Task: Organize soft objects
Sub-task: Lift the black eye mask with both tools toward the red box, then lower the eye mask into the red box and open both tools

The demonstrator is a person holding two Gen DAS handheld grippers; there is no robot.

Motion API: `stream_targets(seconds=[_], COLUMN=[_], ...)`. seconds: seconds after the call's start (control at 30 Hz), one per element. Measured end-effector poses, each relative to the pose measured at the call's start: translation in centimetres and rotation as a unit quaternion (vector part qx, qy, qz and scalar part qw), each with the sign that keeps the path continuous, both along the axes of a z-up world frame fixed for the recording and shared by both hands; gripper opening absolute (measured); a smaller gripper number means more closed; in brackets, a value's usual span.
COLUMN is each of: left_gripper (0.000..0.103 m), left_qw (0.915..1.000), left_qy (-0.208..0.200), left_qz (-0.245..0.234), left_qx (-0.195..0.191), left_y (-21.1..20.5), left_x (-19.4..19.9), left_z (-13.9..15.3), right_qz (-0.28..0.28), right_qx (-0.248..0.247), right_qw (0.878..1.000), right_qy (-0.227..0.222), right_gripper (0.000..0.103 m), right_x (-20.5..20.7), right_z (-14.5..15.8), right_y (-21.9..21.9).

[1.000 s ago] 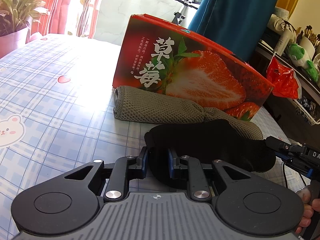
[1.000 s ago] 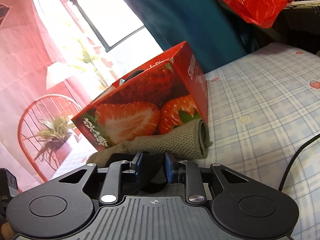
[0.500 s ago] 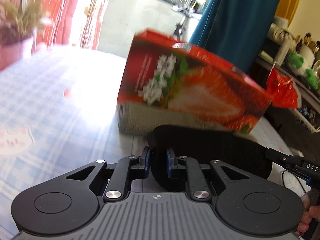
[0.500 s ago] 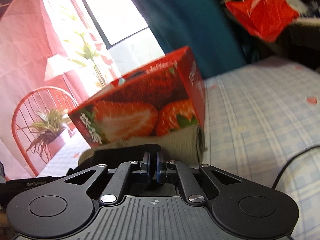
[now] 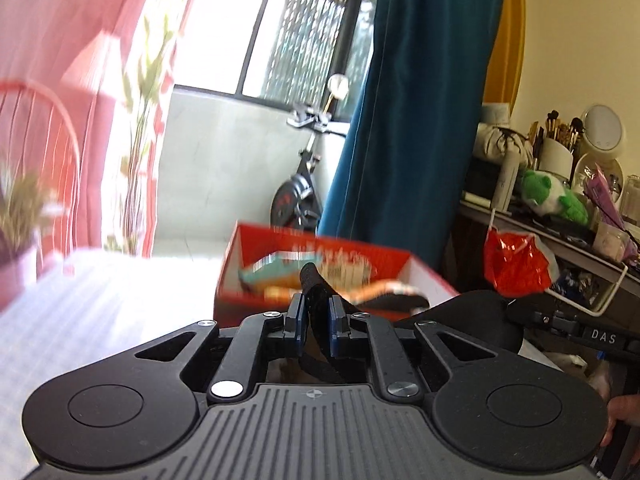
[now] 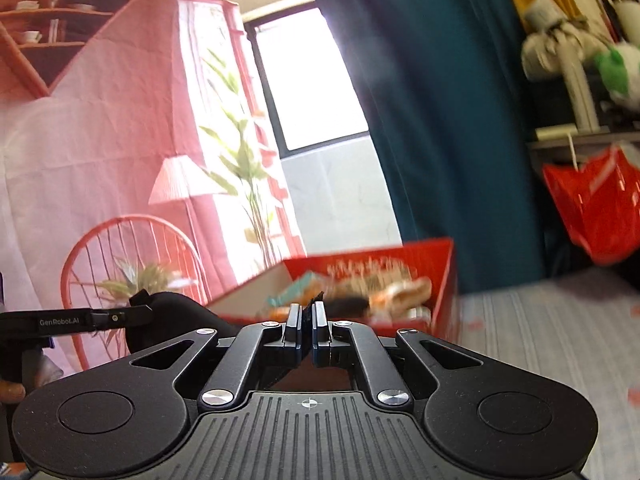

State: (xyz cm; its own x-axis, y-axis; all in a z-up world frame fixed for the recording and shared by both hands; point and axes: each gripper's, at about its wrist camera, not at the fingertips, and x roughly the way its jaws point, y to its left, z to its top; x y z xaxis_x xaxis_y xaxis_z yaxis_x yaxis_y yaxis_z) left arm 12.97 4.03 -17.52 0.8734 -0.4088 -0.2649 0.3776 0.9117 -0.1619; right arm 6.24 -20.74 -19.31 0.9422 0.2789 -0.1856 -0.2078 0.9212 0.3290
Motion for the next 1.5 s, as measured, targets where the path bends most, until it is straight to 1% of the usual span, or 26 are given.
stream_targets(seconds=[0.13,0.23,0.43,0.57,0.63,0.73,0.87,0.93,0.97,1.0,1.03,1.07,1.1,1.13,1.2,1.27,1.33,1.4,1.5], left_gripper=[0.013,0.013,0.013,0.013,0.013,0.013,0.013,0.014,0.014,0.017,0.026,0.033,0.053,0.07,0.079,0.08,0.08,0.08,0.08], left_qw=[0.9992,0.9984,0.9981,0.997,0.9964,0.9953,0.9899,0.9881,0.9879,0.9877,0.9875,0.9874,0.9878,0.9887,0.9907,0.9902,0.9903,0.9909,0.9905], left_qy=[-0.035,-0.043,-0.021,-0.012,0.002,0.036,0.072,0.083,0.084,0.083,0.082,0.083,0.082,0.078,0.061,0.059,0.069,0.075,0.076], left_qz=[0.005,0.014,0.039,0.042,0.039,0.037,0.043,0.045,0.042,0.039,0.036,0.032,0.03,0.03,0.03,0.029,0.025,0.013,-0.002], left_qx=[0.021,0.035,0.044,0.064,0.075,0.083,0.114,0.121,0.124,0.127,0.13,0.131,0.129,0.124,0.118,0.123,0.118,0.111,0.115], left_y=[-1.2,-2.5,-5.0,-6.4,-7.0,-7.5,-7.7,-7.5,-7.4,-7.2,-7.1,-7.1,-6.9,-6.7,-6.4,-6.2,-5.8,-5.2,-4.3], left_x=[2.2,5.0,10.4,12.1,12.6,13.4,14.0,14.4,14.5,14.6,14.6,14.6,14.5,14.1,13.1,12.4,11.6,10.5,8.4], left_z=[1.8,2.7,3.0,2.4,1.6,0.1,-1.7,-2.0,-2.1,-2.0,-1.9,-1.7,-1.5,-1.3,-0.8,-0.4,-0.2,0.0,0.1], right_qz=[-0.007,-0.017,-0.045,-0.058,-0.061,-0.063,-0.065,-0.069,-0.071,-0.073,-0.074,-0.076,-0.08,-0.083,-0.083,-0.074,-0.061,-0.047,-0.029], right_qx=[-0.012,-0.032,-0.058,-0.078,-0.083,-0.088,-0.094,-0.091,-0.087,-0.086,-0.086,-0.088,-0.09,-0.089,-0.08,-0.081,-0.087,-0.092,-0.099], right_qw=[1.0,0.999,0.997,0.995,0.994,0.993,0.991,0.991,0.991,0.991,0.99,0.99,0.989,0.989,0.989,0.99,0.991,0.991,0.992], right_qy=[-0.016,-0.02,0.001,0.017,0.03,0.046,0.064,0.07,0.072,0.076,0.078,0.079,0.081,0.085,0.087,0.084,0.082,0.08,0.075], right_gripper=[0.004,0.004,0.004,0.004,0.004,0.004,0.004,0.005,0.008,0.011,0.012,0.016,0.021,0.022,0.023,0.024,0.024,0.025,0.026], right_x=[2.5,5.3,11.3,13.7,14.4,14.8,15.1,15.1,14.9,14.9,14.7,14.6,14.5,14.4,13.8,13.2,12.4,11.3,9.6], right_z=[2.1,3.3,3.6,2.4,1.7,0.6,-0.6,-0.9,-1.0,-1.1,-1.2,-1.3,-1.3,-1.2,-1.1,-0.8,-0.5,-0.3,-0.1], right_y=[-0.6,-0.8,-0.7,-0.3,-0.3,-0.2,0.0,0.1,0.1,0.0,0.0,0.1,0.0,0.0,0.0,0.0,0.3,0.6,0.9])
